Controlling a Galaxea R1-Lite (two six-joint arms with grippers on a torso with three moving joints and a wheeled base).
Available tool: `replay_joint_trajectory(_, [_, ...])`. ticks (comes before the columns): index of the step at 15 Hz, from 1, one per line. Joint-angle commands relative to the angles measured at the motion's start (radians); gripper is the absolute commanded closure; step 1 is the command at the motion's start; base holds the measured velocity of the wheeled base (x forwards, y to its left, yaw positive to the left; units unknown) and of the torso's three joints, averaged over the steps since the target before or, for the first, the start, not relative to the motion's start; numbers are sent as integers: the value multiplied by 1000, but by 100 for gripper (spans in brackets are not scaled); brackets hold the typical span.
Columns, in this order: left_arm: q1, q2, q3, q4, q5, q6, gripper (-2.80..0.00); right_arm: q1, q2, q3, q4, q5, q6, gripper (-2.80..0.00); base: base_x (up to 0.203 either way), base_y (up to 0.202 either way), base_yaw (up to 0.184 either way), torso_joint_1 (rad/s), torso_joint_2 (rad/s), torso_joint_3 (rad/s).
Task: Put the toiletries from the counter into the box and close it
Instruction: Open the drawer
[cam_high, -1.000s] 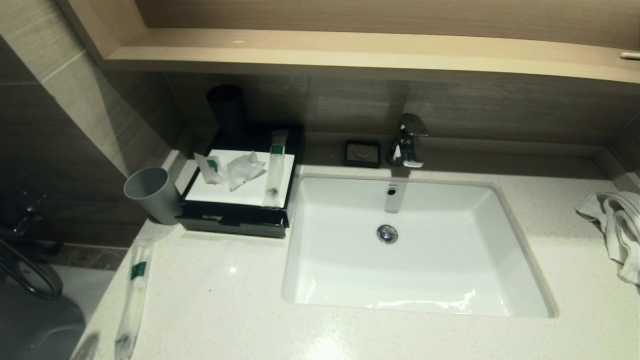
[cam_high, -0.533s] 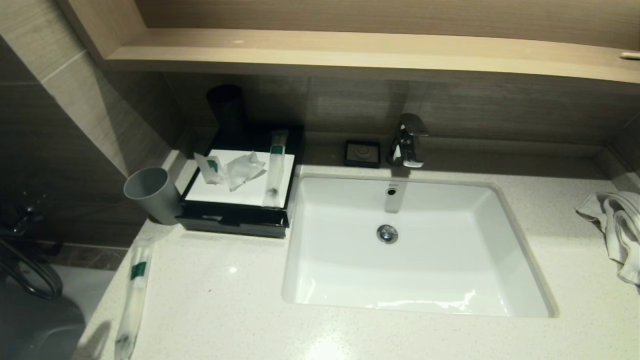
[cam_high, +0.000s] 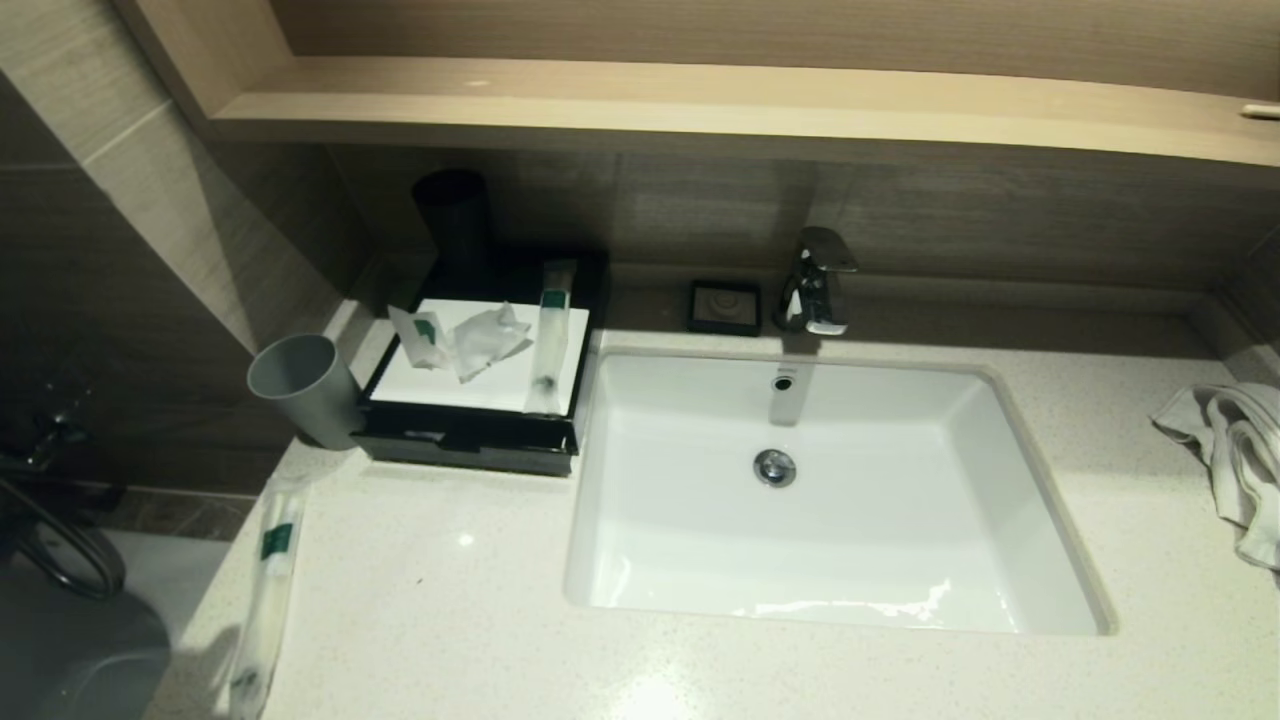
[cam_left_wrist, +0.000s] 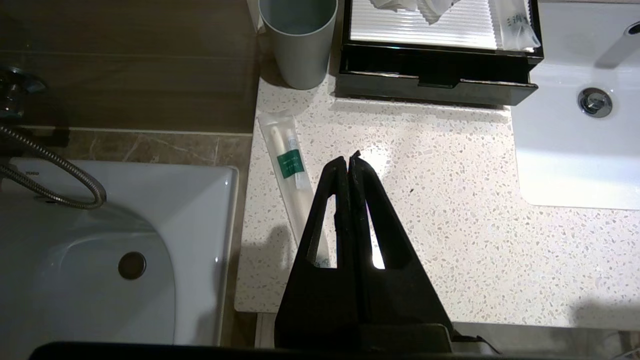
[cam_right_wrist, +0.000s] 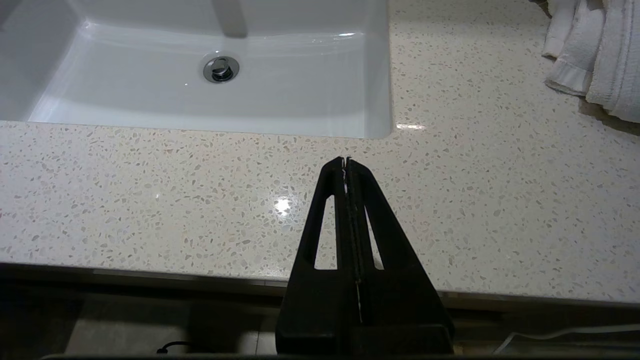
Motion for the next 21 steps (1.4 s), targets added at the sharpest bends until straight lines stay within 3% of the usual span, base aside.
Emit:
replay_joint_trajectory(1, [0,70,11,-13,2,-2,0,0,0,0,0,0,-1,0,0,0,0,0,0,0])
replay_joint_trajectory(6, [0,193,101,-188,12,0,0,0,0,0,0,1,-1,0,0,0,0,0,0,0])
replay_joint_trajectory(17, [-4,378,93,-304,11,-7,0,0,0,0,0,1,-1,0,0,0,0,0,0,0])
replay_joint_trajectory(21, [-48,446,32,-341,11,-9,0,-1,0,0,0,0,-1,0,0,0,0,0,0,0])
